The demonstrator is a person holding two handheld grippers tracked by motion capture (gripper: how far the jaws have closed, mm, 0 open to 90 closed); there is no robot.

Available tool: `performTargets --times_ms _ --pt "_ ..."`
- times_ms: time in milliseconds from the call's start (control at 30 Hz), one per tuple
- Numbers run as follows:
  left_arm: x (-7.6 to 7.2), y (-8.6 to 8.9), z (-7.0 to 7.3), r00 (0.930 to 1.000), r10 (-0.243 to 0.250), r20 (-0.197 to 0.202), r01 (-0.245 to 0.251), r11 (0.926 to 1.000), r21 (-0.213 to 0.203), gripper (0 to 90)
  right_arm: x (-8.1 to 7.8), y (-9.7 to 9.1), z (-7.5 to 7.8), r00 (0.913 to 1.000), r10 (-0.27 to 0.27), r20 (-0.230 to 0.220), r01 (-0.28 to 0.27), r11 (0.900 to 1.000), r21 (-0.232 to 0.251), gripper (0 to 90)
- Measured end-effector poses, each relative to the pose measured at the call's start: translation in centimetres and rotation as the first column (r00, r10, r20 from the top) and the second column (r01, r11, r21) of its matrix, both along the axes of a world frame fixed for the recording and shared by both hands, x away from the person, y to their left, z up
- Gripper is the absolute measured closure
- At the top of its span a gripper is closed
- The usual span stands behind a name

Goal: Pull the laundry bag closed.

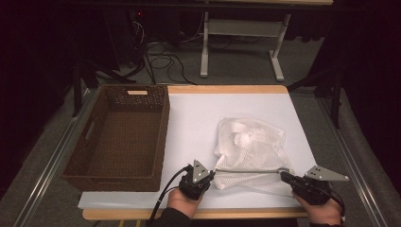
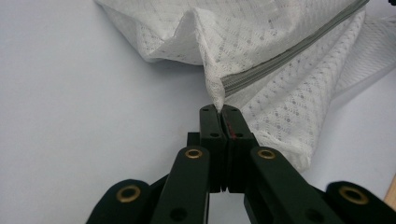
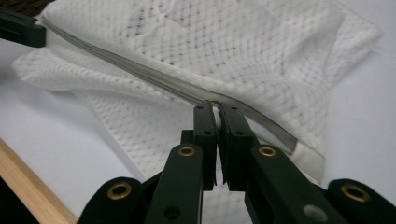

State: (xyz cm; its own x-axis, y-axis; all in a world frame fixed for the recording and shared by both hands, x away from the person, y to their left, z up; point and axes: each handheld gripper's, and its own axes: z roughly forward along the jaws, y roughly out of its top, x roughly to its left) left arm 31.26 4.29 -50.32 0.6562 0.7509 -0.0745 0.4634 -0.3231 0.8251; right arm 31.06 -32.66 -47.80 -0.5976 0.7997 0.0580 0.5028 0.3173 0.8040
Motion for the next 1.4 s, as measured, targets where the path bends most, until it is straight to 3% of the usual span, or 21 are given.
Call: performTargets --times_ms 367,667,833,967,1100,1167,1233,1300,1400 --pt "0.0 0.0 0.0 1.0 0.007 0.002 -0.007 0.9999 0.013 88.7 0.1 -2.2 -0.4 0.9983 -0.059 -0.003 0.058 0.9981 -0.022 87.7" --pt "0.1 0.3 0.0 0.9999 0.011 -0.007 -0.011 0.9999 0.013 88.7 0.3 -4.4 -0.9 0.9938 -0.104 -0.038 0.103 0.9943 -0.026 87.7" --pt "0.2 0.2 -0.3 0.9998 0.005 -0.019 -0.004 0.9995 0.032 88.7 0.3 -4.5 -1.1 0.9941 -0.1 -0.041 0.098 0.9942 -0.044 87.8" --pt "0.4 0.1 -1.0 0.9982 -0.008 -0.06 0.011 0.9988 0.048 88.2 0.4 -4.2 -1.3 0.9935 -0.104 -0.047 0.101 0.9934 -0.054 87.5" --pt "0.5 -0.2 -1.7 0.9983 -0.004 -0.059 0.009 0.9961 0.087 86.2 0.5 -3.6 -1.7 0.9942 -0.09 -0.06 0.084 0.9925 -0.088 87.1" --pt "0.5 -0.2 -1.8 0.9982 -0.005 -0.059 0.01 0.9961 0.087 85.0 0.5 -3.5 -1.8 0.9945 -0.09 -0.054 0.084 0.9916 -0.098 86.8" --pt "0.5 -0.1 -1.7 0.9982 -0.011 -0.058 0.016 0.9969 0.078 80.2 0.4 -3.5 -1.6 0.9949 -0.086 -0.052 0.081 0.9923 -0.094 82.7" --pt "0.4 -0.2 -1.6 0.9989 -0.018 -0.042 0.022 0.9962 0.084 68.3 0.3 -3.4 -1.4 0.9956 -0.085 -0.039 0.082 0.9935 -0.079 77.6" --pt "0.1 -0.3 -1.2 0.9999 -0.008 -0.006 0.009 0.9957 0.093 56.2 0.0 -3.1 -0.8 0.9959 -0.089 0.011 0.09 0.9938 -0.065 69.8"
